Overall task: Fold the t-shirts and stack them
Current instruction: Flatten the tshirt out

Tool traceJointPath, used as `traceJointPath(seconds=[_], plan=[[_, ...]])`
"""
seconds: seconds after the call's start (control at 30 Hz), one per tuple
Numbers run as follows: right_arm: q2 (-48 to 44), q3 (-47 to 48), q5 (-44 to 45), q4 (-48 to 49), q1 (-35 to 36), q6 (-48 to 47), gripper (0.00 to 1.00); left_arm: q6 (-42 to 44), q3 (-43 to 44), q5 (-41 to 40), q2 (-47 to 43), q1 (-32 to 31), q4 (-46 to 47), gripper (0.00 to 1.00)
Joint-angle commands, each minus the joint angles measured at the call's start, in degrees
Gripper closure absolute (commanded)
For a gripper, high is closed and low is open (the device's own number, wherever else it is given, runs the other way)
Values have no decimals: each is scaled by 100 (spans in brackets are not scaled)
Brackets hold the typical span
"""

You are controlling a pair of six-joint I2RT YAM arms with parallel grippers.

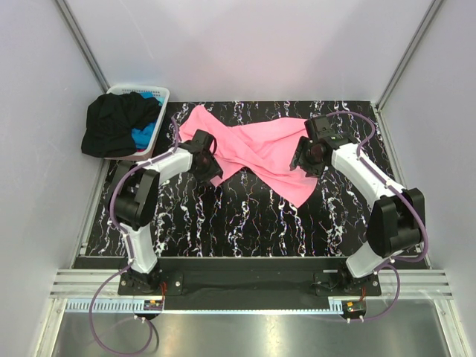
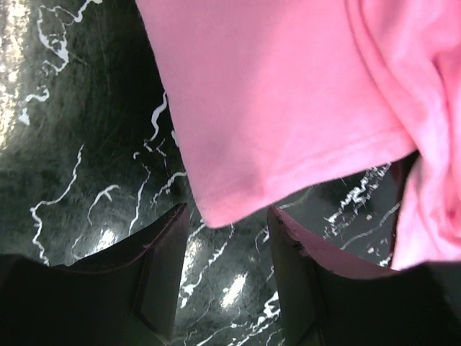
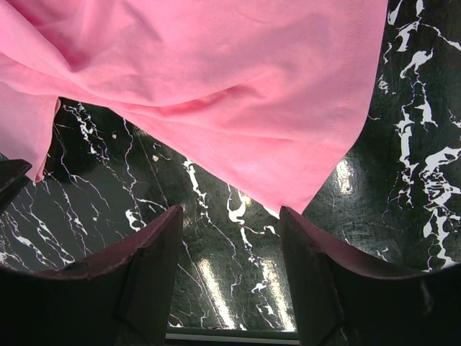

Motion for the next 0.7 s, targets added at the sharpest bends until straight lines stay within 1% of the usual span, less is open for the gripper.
traceJointPath(seconds=[0.0,0.07,0.17,0.2,0.27,0.3,0.37,0.47,0.53,0.67], plan=[[54,149,-128,107,-11,-51,37,28,257,-52,130,2,10,48],[54,148,-101,116,-11,-51,37,36,265,-52,157,-6,1,48],[63,149,-84,116,-20,-51,37,45,248,-78,183,-15,-34,55],[63,148,-75,107,-11,-42,37,54,248,-69,201,-15,-26,63],[54,131,-75,116,-20,-33,37,98,274,-69,245,-42,-52,74],[71,122,-84,116,-20,-33,37,115,274,-69,254,-50,-52,88],[54,78,-92,99,-20,1,37,124,283,-95,262,-59,-61,100],[-16,-106,-163,99,-20,37,37,195,283,-218,123,-68,-131,100],[-51,-404,-163,107,-11,98,36,300,292,-446,-18,-77,-184,100],[36,-1106,-382,168,-11,510,35,519,388,-982,-676,-68,-490,100]])
